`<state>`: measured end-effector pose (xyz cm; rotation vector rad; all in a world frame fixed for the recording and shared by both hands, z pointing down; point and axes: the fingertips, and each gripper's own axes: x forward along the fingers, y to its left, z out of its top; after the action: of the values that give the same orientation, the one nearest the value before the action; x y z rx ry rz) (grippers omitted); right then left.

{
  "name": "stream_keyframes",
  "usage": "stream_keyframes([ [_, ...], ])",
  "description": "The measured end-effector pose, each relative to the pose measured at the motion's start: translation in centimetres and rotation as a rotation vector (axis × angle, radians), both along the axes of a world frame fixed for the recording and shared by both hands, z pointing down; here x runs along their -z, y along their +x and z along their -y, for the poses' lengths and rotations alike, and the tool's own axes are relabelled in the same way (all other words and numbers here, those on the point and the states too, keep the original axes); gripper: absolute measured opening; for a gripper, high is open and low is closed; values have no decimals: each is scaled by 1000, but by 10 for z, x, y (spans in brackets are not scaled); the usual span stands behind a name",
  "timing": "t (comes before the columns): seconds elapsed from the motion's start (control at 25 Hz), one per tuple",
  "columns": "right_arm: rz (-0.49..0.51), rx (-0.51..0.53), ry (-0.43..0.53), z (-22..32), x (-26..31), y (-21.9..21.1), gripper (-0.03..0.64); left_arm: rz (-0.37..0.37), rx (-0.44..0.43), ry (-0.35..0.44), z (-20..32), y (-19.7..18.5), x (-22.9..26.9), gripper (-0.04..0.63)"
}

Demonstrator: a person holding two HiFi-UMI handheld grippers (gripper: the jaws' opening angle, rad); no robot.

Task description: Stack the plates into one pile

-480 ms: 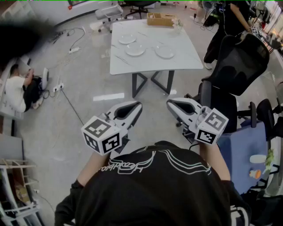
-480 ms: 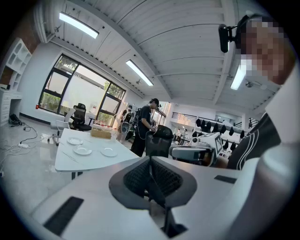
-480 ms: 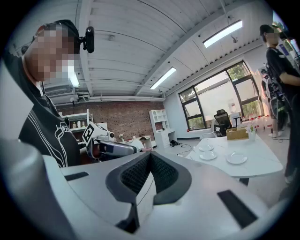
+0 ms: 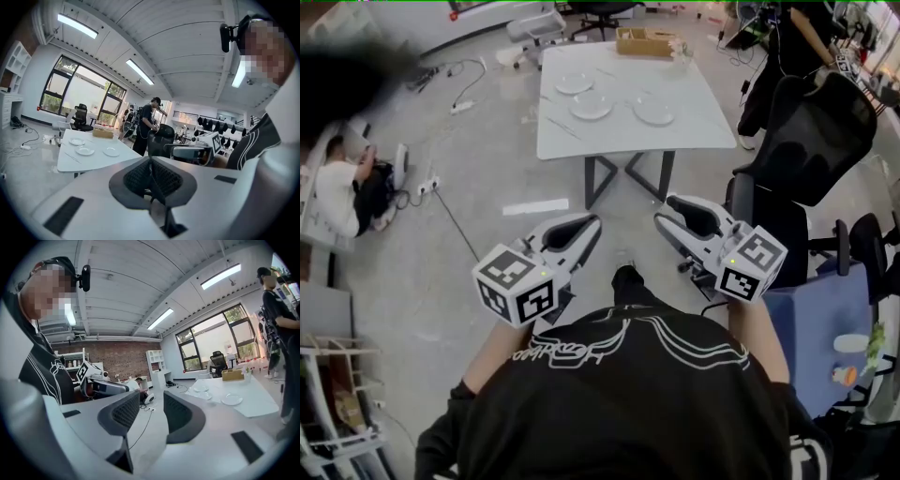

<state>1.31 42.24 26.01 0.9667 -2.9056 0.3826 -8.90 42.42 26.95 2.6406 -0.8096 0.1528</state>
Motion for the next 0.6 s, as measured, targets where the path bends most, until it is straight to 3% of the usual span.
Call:
stream_keyframes([
  [0.28, -36, 12, 6, 49, -26, 2, 209, 28, 20, -32, 45, 3, -23, 34],
  [0.6, -98, 32, -67, 158, -65, 17, 229, 49, 66, -121, 144, 15, -50, 34],
])
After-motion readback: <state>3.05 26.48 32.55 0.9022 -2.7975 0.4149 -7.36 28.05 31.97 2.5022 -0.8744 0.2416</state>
